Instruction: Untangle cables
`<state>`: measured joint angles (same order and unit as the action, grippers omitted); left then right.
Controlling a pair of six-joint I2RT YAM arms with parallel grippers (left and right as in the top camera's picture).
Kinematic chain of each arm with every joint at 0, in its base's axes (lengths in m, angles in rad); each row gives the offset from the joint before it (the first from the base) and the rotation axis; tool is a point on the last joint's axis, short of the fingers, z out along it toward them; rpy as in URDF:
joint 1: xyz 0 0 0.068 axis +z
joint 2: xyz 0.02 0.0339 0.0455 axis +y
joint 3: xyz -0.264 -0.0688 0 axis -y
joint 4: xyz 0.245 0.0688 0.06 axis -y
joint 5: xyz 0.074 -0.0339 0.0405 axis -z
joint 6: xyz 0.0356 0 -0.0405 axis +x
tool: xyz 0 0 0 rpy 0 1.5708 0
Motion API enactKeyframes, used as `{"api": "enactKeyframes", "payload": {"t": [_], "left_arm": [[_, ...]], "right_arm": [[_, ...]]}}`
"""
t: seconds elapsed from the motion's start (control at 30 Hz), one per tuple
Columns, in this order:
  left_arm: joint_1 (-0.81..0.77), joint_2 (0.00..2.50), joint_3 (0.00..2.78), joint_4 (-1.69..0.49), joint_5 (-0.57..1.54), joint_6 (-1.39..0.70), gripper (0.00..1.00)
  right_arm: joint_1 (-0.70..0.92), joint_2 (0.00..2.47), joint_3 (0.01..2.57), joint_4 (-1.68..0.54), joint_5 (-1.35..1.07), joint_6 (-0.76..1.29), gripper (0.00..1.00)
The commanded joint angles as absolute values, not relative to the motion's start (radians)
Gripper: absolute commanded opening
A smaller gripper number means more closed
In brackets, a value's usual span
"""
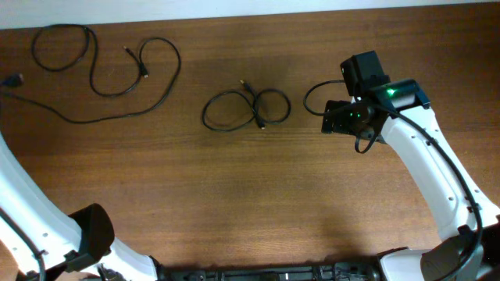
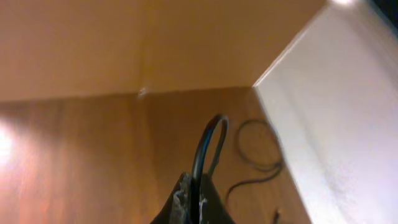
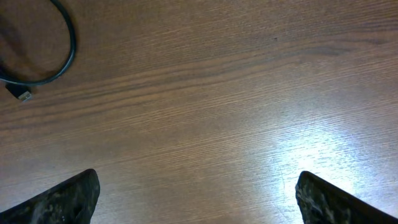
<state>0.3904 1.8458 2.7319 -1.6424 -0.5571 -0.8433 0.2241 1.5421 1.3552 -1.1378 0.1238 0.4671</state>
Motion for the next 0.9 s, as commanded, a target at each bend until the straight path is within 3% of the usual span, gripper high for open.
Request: {"api": "enactKeyframes", "payload": {"t": [0.0, 0.4, 0.87], "left_arm": [[0.430, 1.851, 2.724, -1.688, -0.575, -1.001, 0.00], [0.475, 1.851, 2.566, -1.688, -0.573, -1.002, 0.00], [0.688, 1.851, 2.230, -1.665, -0.572, -1.118, 0.03]], "right_arm": [[0.222, 1.545, 1.356, -1.137, 0.143, 0.469, 0.98], [0.222, 1.545, 1.356, -1.137, 0.143, 0.469, 0.98], [0.222, 1.545, 1.356, -1.137, 0.143, 0.469, 0.98]]}}
